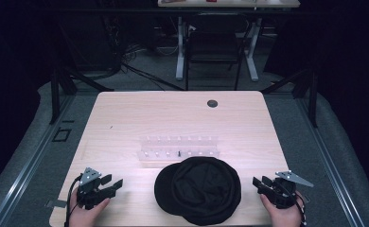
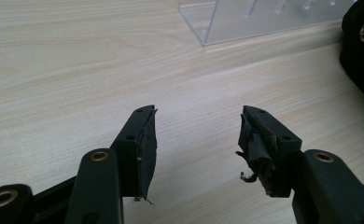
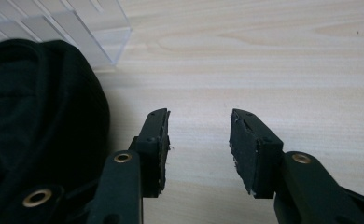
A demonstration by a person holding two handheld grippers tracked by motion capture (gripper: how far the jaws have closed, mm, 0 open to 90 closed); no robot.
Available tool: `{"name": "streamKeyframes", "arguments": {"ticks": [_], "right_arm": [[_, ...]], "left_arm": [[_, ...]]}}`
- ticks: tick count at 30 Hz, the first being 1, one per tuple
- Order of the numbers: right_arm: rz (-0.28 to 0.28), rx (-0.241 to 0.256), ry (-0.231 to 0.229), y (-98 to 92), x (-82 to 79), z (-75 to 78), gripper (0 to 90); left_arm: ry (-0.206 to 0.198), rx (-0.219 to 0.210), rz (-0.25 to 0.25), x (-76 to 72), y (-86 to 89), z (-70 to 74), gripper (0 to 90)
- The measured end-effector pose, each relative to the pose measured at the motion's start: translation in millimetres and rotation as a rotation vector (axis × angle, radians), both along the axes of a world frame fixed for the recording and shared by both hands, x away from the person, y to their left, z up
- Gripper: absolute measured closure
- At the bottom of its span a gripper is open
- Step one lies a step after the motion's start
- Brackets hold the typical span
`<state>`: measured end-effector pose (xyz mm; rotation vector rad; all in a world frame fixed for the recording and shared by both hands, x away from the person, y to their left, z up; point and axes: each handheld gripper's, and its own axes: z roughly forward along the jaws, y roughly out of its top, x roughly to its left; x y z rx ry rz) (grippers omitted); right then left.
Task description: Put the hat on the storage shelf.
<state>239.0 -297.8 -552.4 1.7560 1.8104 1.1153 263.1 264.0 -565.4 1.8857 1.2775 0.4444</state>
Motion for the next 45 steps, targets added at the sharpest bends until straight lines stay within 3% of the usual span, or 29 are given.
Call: {"name": "streamKeyframes", "arguments": {"ticks": [7,10,13,16,21,25,27,36,45], "right_arm": [[0.011,-0.017,0.025,3.9,1.9,-1.0,57.5],[0.035,-0.017,0.033,8.2,2.5,1.1,58.6],[0.068,-0.064,0.036,17.9,4.5,6.2,58.2],[0.11,-0.098,0.044,29.0,6.6,14.0,59.2],[0.121,-0.161,0.048,42.0,8.3,31.1,57.6],[0.152,-0.175,0.074,44.8,16.0,49.4,56.1],[0.179,-0.155,0.117,45.2,20.2,56.2,58.1],[0.231,-0.242,0.167,59.1,26.7,67.8,63.4],[0.235,-0.194,0.257,64.4,34.6,67.5,63.8]], "left_arm": [[0.0,0.0,-0.017,-0.6,-3.1,1.4,47.0],[0.007,-0.026,-0.011,-1.4,-2.8,1.6,47.4],[0.01,-0.035,0.003,-1.7,-2.8,1.4,47.6],[0.006,-0.046,-0.002,-2.6,-2.1,2.6,47.7],[0.009,-0.033,-0.017,-2.2,-3.5,2.3,47.1],[0.016,-0.025,-0.026,-3.6,-4.9,3.0,46.1],[0.005,-0.03,-0.027,-3.7,-5.6,3.4,46.1],[0.013,-0.016,-0.028,-2.7,-5.3,3.0,45.8],[0.012,-0.022,-0.029,-3.1,-4.3,2.9,45.8]]}}
